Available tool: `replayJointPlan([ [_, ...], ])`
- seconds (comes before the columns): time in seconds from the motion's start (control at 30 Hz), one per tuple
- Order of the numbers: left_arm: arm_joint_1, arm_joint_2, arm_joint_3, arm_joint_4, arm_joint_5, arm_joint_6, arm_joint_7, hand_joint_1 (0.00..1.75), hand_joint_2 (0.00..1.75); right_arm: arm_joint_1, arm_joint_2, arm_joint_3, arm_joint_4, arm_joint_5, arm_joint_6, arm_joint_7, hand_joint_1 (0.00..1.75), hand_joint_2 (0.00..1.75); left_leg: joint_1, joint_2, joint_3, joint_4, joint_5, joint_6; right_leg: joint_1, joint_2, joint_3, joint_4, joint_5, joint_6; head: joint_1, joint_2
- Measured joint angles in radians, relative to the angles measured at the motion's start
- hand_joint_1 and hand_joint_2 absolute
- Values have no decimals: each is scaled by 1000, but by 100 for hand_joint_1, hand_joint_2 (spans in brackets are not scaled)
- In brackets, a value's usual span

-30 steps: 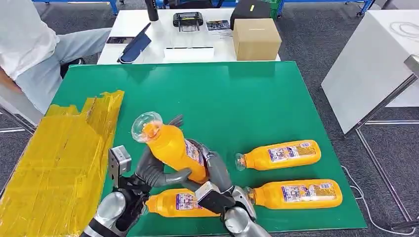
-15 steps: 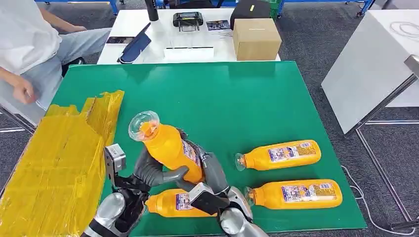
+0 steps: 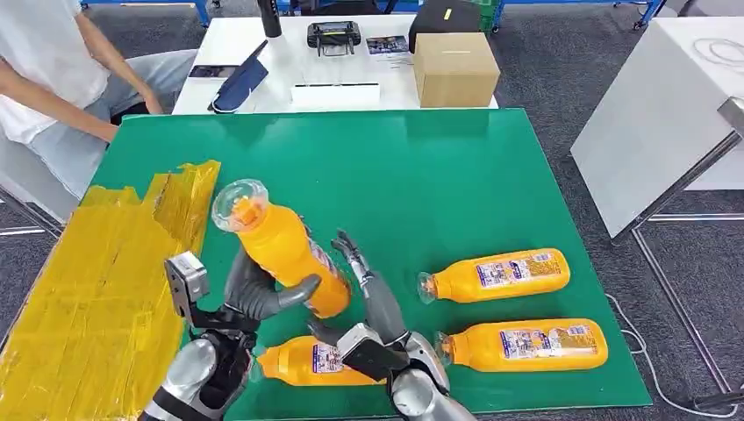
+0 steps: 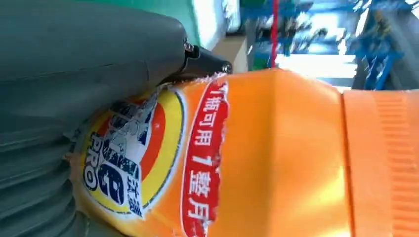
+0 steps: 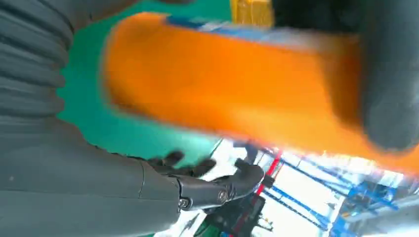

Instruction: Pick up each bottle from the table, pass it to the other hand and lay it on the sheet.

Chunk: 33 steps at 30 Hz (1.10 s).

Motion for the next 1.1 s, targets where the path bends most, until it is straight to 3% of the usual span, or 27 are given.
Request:
replayJointPlan([
  [0.2,-13,45,56,-57,-431,314,-44,175,175,36,-14,-54,-91,-13,-51,-29,0,175,0,0,0,0,0,0,0,0,0,0,0,0,0,0],
  [0.3,-35,72,103,-66,-811,524,35,175,175,64,-22,-83,-173,-3,-76,-29,0,175,0,0,0,0,0,0,0,0,0,0,0,0,0,0],
  [0.37,-51,88,134,-64,-1041,585,117,175,175,85,-26,-99,-237,6,-92,-29,0,175,0,0,0,0,0,0,0,0,-1,0,0,0,0,0],
  [0.47,-92,137,174,-29,-1304,556,239,175,175,112,-34,-120,-324,13,-112,-31,0,175,0,0,0,0,0,0,0,0,-1,0,0,0,0,0],
  [0.63,-183,242,196,123,-1540,369,391,175,175,132,-45,-146,-440,22,-116,-37,0,175,1,3,1,0,0,0,0,2,-1,0,0,0,0,0],
  [0.87,-292,323,179,353,-1565,159,414,175,175,140,-53,-168,-520,31,-107,-26,0,175,1,3,0,0,1,-1,1,3,-2,1,0,0,0,0],
  [1.1,-304,369,164,463,-1398,107,348,175,175,144,-53,-176,-523,34,-105,-23,0,175,1,2,-2,0,1,-1,1,2,-3,1,0,0,0,0],
])
